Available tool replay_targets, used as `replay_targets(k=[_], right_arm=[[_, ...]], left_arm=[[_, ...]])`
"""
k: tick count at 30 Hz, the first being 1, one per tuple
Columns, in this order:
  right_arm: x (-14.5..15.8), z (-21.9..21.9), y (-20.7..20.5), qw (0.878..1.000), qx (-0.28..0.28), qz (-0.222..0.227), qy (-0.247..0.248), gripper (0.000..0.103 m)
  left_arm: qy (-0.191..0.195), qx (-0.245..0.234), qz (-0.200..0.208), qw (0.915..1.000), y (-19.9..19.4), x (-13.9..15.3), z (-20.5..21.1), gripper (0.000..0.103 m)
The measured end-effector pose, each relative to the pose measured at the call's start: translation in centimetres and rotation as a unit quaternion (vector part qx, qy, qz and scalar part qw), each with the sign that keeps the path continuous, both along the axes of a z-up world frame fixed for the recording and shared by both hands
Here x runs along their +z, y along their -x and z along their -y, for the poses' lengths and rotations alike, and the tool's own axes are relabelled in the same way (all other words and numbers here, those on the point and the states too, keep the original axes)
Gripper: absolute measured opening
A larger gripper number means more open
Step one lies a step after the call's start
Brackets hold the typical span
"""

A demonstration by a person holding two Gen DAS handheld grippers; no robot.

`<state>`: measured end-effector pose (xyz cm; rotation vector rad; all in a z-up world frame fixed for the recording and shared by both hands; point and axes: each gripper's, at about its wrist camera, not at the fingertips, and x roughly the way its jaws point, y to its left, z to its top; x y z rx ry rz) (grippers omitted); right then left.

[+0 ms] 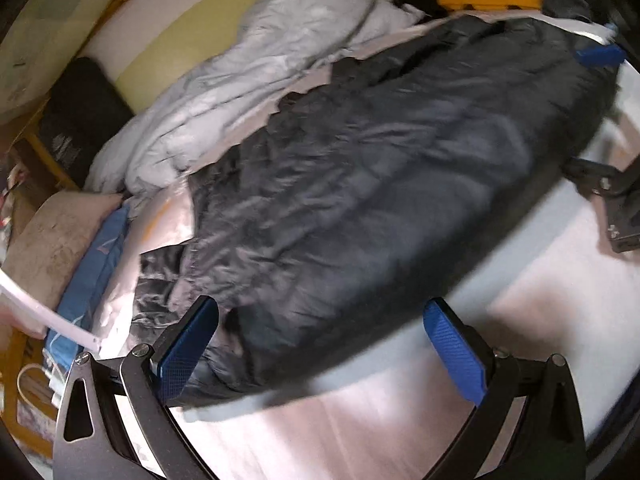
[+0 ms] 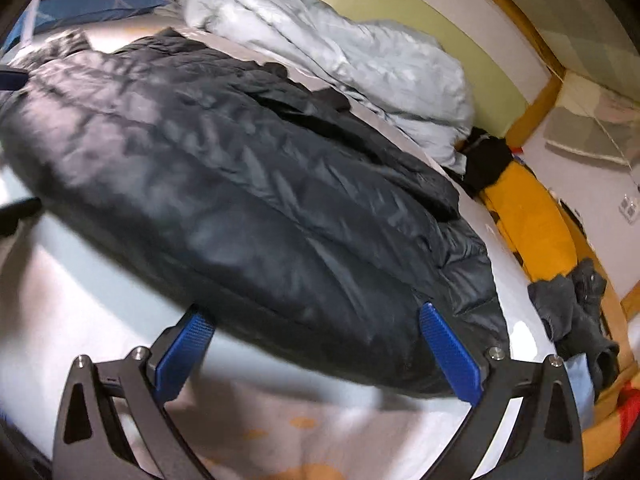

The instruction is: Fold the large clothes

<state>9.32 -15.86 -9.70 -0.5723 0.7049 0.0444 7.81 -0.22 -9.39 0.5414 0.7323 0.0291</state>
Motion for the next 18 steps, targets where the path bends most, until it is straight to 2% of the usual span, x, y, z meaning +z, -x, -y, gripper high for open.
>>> replay_targets(k=[5, 9, 15, 16, 17, 18], right_arm=[[0.3, 1.9, -1.6, 0.999, -0.046, 0.003, 0.002, 0.102], [1.1, 3.9, -2.8, 0.996, -0.085, -0.005, -0.028, 0.102], [2.4, 5.9, -3.0, 0.993, -0.108, 0.010, -0.054, 0.100], [2.6, 6.1, -2.9, 0.993, -0.104, 0.009, -0.061, 0.089], [2.7, 6.1, -2.8, 0.993, -0.095, 0.003, -0.068, 0.072], [2.7, 6.1, -3.1, 0.993, -0.086, -0.003, -0.075, 0.059]], left_arm=[[0.032, 0.072, -0.007, 0.9969, -2.4, 0.0, -3.4, 0.103], [0.070, 0.118, -0.011, 0.9905, -3.4, 0.7, -6.3, 0.103], [0.079, 0.129, 0.028, 0.9881, -2.8, 2.2, -7.6, 0.102], [0.082, 0.128, 0.036, 0.9877, -2.6, 2.4, -7.6, 0.096], [0.093, 0.123, 0.042, 0.9872, -2.4, 2.7, -7.7, 0.082], [0.104, 0.116, 0.043, 0.9869, -2.2, 2.9, -7.6, 0.072]])
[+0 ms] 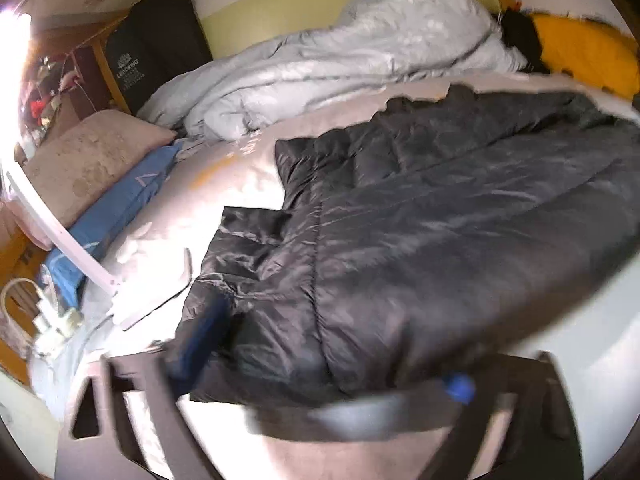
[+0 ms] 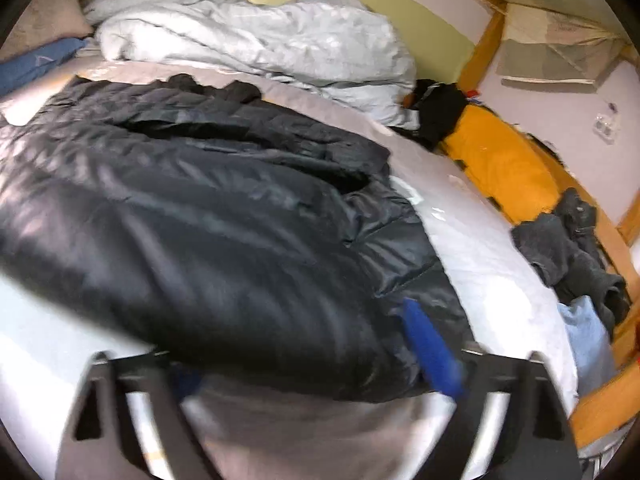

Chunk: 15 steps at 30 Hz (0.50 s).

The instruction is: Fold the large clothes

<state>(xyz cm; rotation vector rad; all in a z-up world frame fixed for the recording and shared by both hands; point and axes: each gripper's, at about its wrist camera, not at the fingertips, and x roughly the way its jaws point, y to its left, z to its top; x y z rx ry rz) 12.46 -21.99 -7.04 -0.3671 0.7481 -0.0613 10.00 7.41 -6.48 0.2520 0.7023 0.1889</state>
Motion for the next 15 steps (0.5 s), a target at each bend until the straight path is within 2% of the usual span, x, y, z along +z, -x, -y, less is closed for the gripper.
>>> replay_targets(k=[1, 2, 5, 7, 11, 15], right_arm=[[0.1, -0.1, 0.2, 1.000, 0.011, -0.004, -0.010, 0.039], [0.2, -0.2, 0.5, 1.000, 0.016, -0.002, -0.018, 0.030], [1.0, -0.5, 1.2, 0.999, 0.018, 0.019, -0.019, 0.019], [2.2, -0.4, 2.1, 0.999, 0.018, 0.034, -0.026, 0.018], [4.4, 0.8, 4.1, 0.997, 0.024, 0.027, -0.065, 0.018], [5.2, 1.4, 6.3, 0.996, 0.040, 0.032, -0.074, 0.019]], left_arm=[[0.010, -0.011, 0.001, 0.9999, 0.3, 0.2, 0.1, 0.050], [0.015, -0.022, 0.004, 0.9996, 0.7, 0.5, 0.3, 0.032], [0.008, -0.034, 0.014, 0.9993, 1.5, 1.5, 1.2, 0.023], [0.012, -0.036, 0.006, 0.9993, 2.2, 2.3, 1.5, 0.022], [0.036, -0.045, -0.017, 0.9982, 4.0, 4.1, 1.2, 0.022], [0.051, -0.062, -0.031, 0.9962, 6.2, 4.9, 0.9, 0.023]])
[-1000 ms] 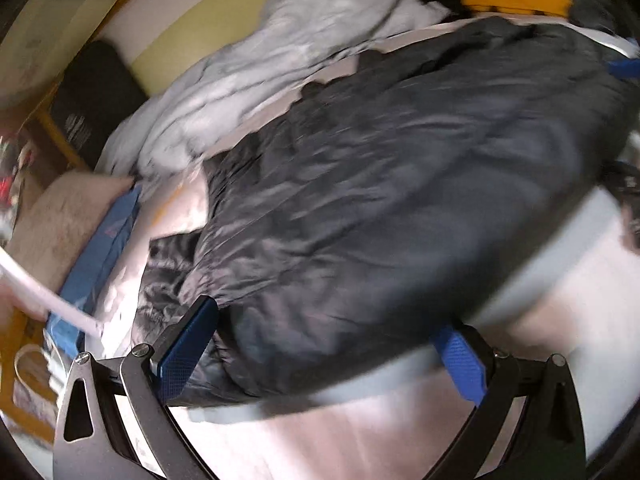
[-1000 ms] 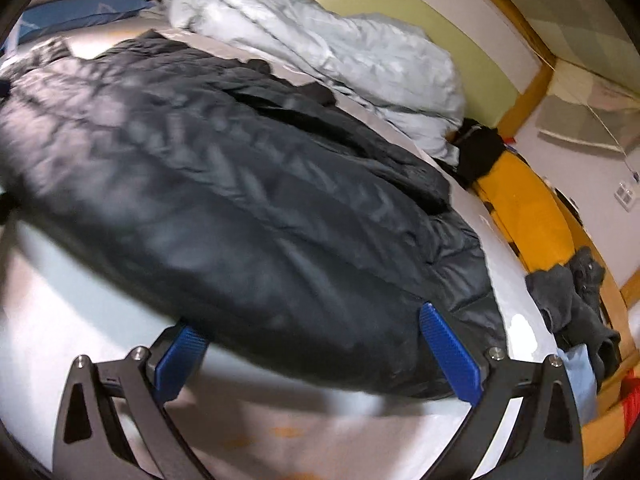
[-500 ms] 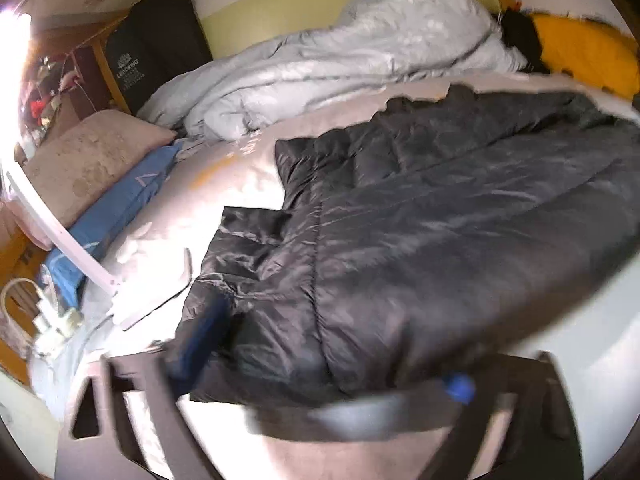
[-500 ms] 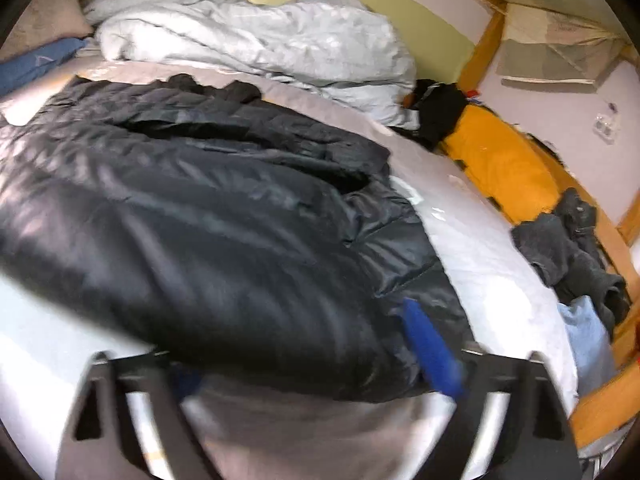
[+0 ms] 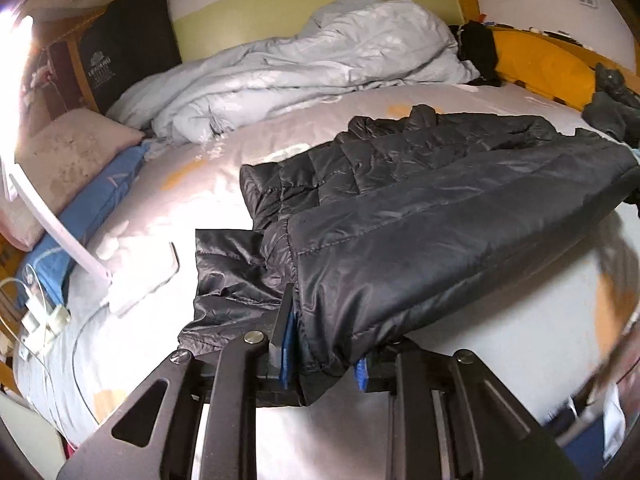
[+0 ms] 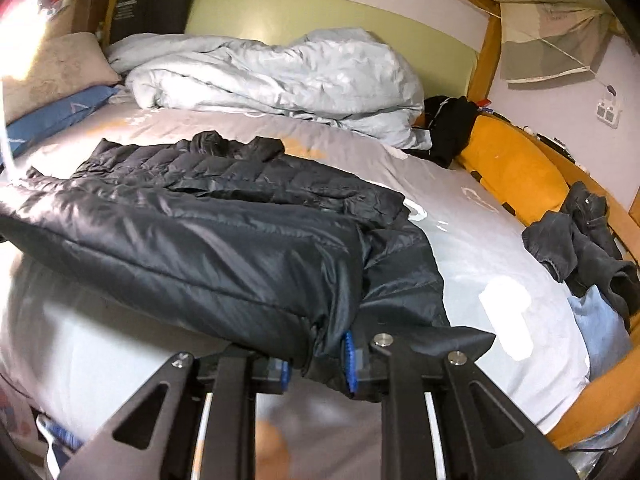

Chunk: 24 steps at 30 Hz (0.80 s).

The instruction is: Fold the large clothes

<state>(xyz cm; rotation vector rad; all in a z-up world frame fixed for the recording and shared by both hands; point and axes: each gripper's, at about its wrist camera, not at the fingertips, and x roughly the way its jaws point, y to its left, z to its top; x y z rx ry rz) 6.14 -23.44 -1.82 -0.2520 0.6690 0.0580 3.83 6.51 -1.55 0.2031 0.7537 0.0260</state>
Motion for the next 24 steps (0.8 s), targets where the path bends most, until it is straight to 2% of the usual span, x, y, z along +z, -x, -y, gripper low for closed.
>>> replay_targets(k=[3, 9, 12, 13, 14, 17, 24], right_arm=[[-0.3, -0.2, 1.5, 1.000, 0.012, -0.006, 0.001, 0.019], [-0.4, 0.4, 2.3, 1.000, 0.010, -0.014, -0.002, 0.023], [-0.1, 1.0, 1.8, 1.000, -0.006, -0.012, -0.013, 0.033], [0.1, 1.2, 1.4, 1.000, -0.012, -0.009, -0.014, 0.037], [0.4, 1.3, 1.1, 1.000, -0.017, -0.003, -0.013, 0.043], [1.5, 1.6, -0.1, 0.999, -0.040, 0.019, -0.009, 0.060], [4.7, 0.8, -4.7, 0.997, -0.055, 0.047, -0.012, 0.071]], left_arm=[[0.017, 0.003, -0.018, 0.9997, 1.2, -0.2, -0.4, 0.023], [0.014, 0.007, -0.033, 0.9993, 2.2, -1.2, -0.1, 0.024], [0.016, 0.015, -0.021, 0.9995, 2.1, -0.5, -0.4, 0.035], [0.016, 0.021, -0.015, 0.9996, 1.9, -0.1, -0.6, 0.043], [0.014, 0.028, -0.008, 0.9995, 1.8, 0.4, -0.9, 0.050], [0.013, 0.043, 0.007, 0.9990, 0.7, 1.6, -1.6, 0.061], [-0.006, 0.068, 0.042, 0.9967, -4.1, 4.6, -2.5, 0.079]])
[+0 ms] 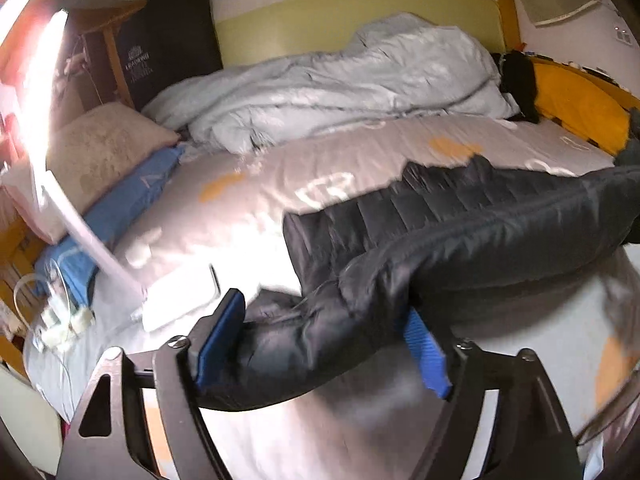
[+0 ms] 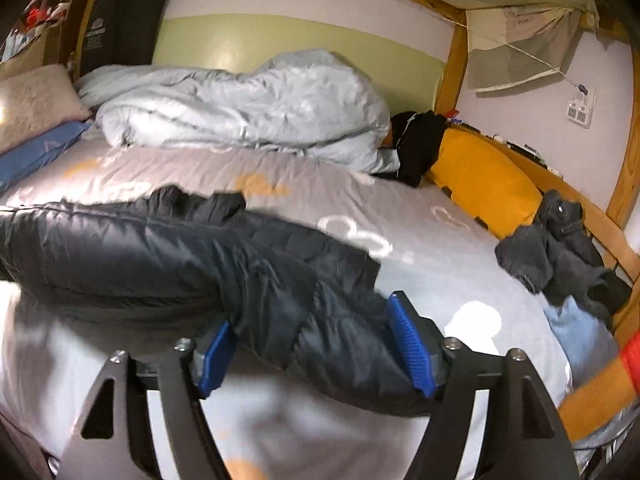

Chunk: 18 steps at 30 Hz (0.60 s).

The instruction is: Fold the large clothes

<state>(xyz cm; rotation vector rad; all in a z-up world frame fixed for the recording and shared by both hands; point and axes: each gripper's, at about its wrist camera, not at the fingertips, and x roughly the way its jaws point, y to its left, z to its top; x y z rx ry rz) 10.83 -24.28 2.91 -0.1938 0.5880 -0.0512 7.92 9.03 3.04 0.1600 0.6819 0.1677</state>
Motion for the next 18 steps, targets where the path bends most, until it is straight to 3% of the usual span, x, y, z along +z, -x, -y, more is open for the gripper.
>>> replay_targets(k=[4, 7, 9, 11, 15, 18], right_arm=[[0.6, -0.7, -4.5, 1.000, -0.010, 0.003, 0.001, 0.072], [0.0, -1.2, -7.0, 1.000, -0.001, 0.019, 0.016, 0.082], [-1.2, -1.1, -8.6, 0.999, -0.006, 0.037, 0.033, 0.084], [-2.3, -0.3, -9.9, 0.999, -0.016, 0.021, 0.027, 0.084], [-2.9, 2.0, -11.2, 0.999, -0.024, -0.009, -0.026, 0.090], [-3.0, 3.7, -11.7, 0.997, -0.032, -0.033, -0.054, 0.092]], left_arm=[[-0.003, 0.013, 0.013, 0.9998, -4.4, 0.7, -0.7, 0.083], [-0.053, 0.032, 0.040, 0.9973, -7.6, 0.0, -0.5, 0.093], [-0.095, 0.040, 0.054, 0.9932, -9.1, -1.2, -0.4, 0.094], [-0.102, 0.041, 0.043, 0.9929, -10.5, -2.4, -0.8, 0.094], [-0.017, 0.062, 0.021, 0.9977, -11.9, -2.5, -3.9, 0.094], [0.056, 0.080, -0.005, 0.9952, -12.7, -2.6, -6.7, 0.094]])
